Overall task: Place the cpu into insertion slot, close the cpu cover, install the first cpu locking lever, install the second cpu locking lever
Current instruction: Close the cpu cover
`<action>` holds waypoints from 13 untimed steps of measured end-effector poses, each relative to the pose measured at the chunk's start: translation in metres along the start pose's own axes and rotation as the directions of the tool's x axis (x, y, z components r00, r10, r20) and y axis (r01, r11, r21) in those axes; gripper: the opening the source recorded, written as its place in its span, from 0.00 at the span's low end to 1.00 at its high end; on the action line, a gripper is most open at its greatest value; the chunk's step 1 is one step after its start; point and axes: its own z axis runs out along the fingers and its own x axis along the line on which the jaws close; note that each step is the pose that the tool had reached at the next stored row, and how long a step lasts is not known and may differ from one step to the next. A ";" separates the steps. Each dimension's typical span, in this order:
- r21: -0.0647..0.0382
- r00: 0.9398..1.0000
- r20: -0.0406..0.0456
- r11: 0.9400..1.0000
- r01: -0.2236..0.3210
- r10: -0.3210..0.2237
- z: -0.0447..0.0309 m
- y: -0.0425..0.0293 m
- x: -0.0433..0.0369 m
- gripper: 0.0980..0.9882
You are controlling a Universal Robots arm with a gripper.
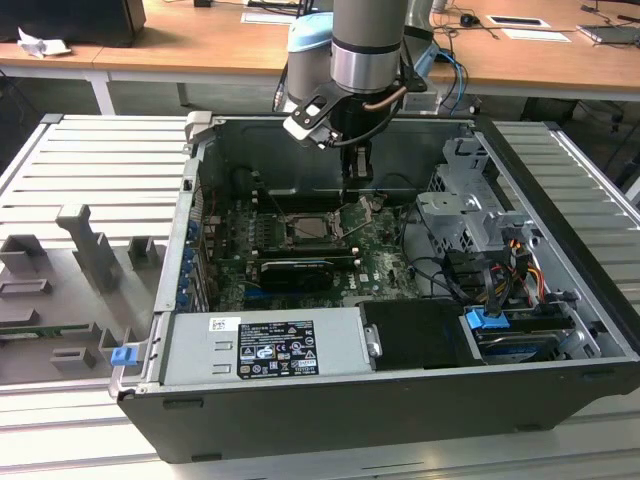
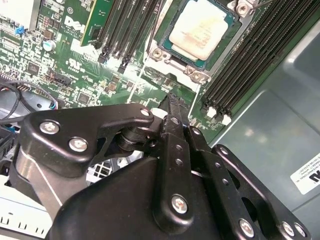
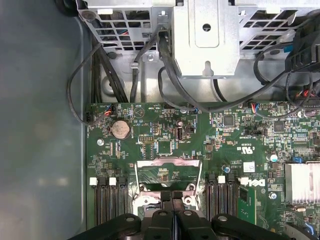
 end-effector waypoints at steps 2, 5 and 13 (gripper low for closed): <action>0.000 1.000 0.000 1.000 0.000 0.000 0.0000 0.0012 0.0000 0.01; 0.000 1.000 0.000 1.000 0.000 0.000 0.0001 0.0034 0.0001 0.01; 0.000 1.000 0.000 1.000 0.001 -0.001 0.0004 0.0092 0.0002 0.01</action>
